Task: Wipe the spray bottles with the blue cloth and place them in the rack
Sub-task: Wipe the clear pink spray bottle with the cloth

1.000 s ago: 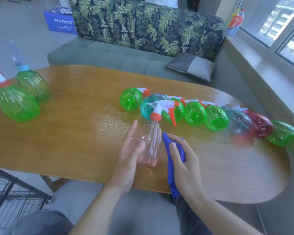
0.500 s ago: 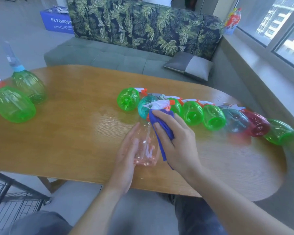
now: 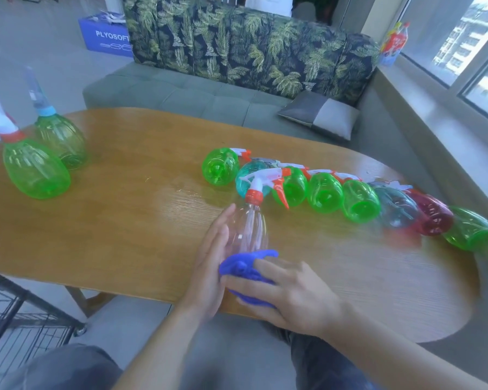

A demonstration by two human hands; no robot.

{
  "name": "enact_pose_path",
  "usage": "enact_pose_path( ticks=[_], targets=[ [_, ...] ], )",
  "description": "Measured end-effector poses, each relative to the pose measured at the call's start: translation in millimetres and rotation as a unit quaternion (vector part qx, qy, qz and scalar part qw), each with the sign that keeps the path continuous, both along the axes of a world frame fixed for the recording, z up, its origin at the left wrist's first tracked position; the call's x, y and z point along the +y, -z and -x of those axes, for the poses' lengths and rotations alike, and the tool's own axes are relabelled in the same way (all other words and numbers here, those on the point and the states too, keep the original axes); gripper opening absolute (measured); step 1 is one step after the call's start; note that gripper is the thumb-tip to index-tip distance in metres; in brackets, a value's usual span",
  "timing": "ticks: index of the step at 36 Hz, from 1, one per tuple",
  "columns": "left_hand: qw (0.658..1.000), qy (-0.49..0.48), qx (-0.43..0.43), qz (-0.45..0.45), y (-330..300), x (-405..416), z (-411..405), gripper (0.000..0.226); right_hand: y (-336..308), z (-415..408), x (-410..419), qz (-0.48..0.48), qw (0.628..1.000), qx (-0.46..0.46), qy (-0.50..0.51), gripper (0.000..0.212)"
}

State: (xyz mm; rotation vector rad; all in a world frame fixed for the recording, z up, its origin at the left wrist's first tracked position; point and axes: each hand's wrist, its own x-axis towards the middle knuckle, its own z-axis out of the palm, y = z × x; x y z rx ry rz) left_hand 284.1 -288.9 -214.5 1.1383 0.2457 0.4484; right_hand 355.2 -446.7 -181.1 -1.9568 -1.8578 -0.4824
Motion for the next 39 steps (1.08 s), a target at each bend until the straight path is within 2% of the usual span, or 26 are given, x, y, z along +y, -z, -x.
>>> enact_pose_path(
  ticks=[3,7,9,11,13,17,24,28,31,34,36,39],
  targets=[
    [1.0,0.001,0.003,0.005,0.0,-1.2,1.0,0.043,-8.6,-2.2,0.2,-0.026,1.0,-0.007,0.002,0.029],
    [1.0,-0.007,0.01,0.015,1.3,-3.1,-2.8,0.042,-25.2,-12.4,15.1,-0.129,0.976,0.139,0.106,0.033],
    [1.0,-0.005,0.012,0.013,2.1,-3.1,-3.5,0.043,-29.3,-19.7,27.5,-0.133,0.955,0.2,0.176,0.035],
    [1.0,-0.009,0.012,0.018,2.8,-2.7,-3.8,0.045,-25.5,-23.8,38.2,-0.108,0.944,0.218,0.223,0.036],
    [1.0,-0.006,0.008,0.019,3.3,-2.0,-4.2,0.047,-20.0,-22.1,43.6,-0.109,0.943,0.211,0.233,0.036],
    [0.999,0.006,0.004,0.032,1.8,0.3,-3.4,0.041,-9.1,-10.0,38.8,-0.119,0.964,0.158,0.176,0.032],
    [1.0,0.01,0.004,0.021,-1.8,0.8,-1.4,0.045,9.3,0.9,11.5,-0.041,0.996,0.048,0.064,0.029],
    [1.0,0.015,0.002,0.018,-4.4,-0.9,0.4,0.043,2.1,0.5,1.6,-0.021,1.0,-0.007,0.017,0.031],
    [1.0,0.016,0.01,0.018,-5.0,-2.1,-0.7,0.039,-10.6,-6.9,5.5,-0.084,0.992,0.074,0.058,0.031],
    [1.0,0.007,0.013,0.014,-1.2,-1.7,-1.9,0.041,-25.7,-20.6,20.2,-0.132,0.961,0.191,0.147,0.033],
    [1.0,0.009,0.015,0.005,1.7,-0.8,-2.6,0.044,-28.1,-30.0,31.0,-0.128,0.942,0.238,0.2,0.032],
    [1.0,0.01,0.012,0.006,1.6,-0.4,-3.7,0.042,-19.8,-30.8,40.7,-0.119,0.93,0.265,0.226,0.029]
  ],
)
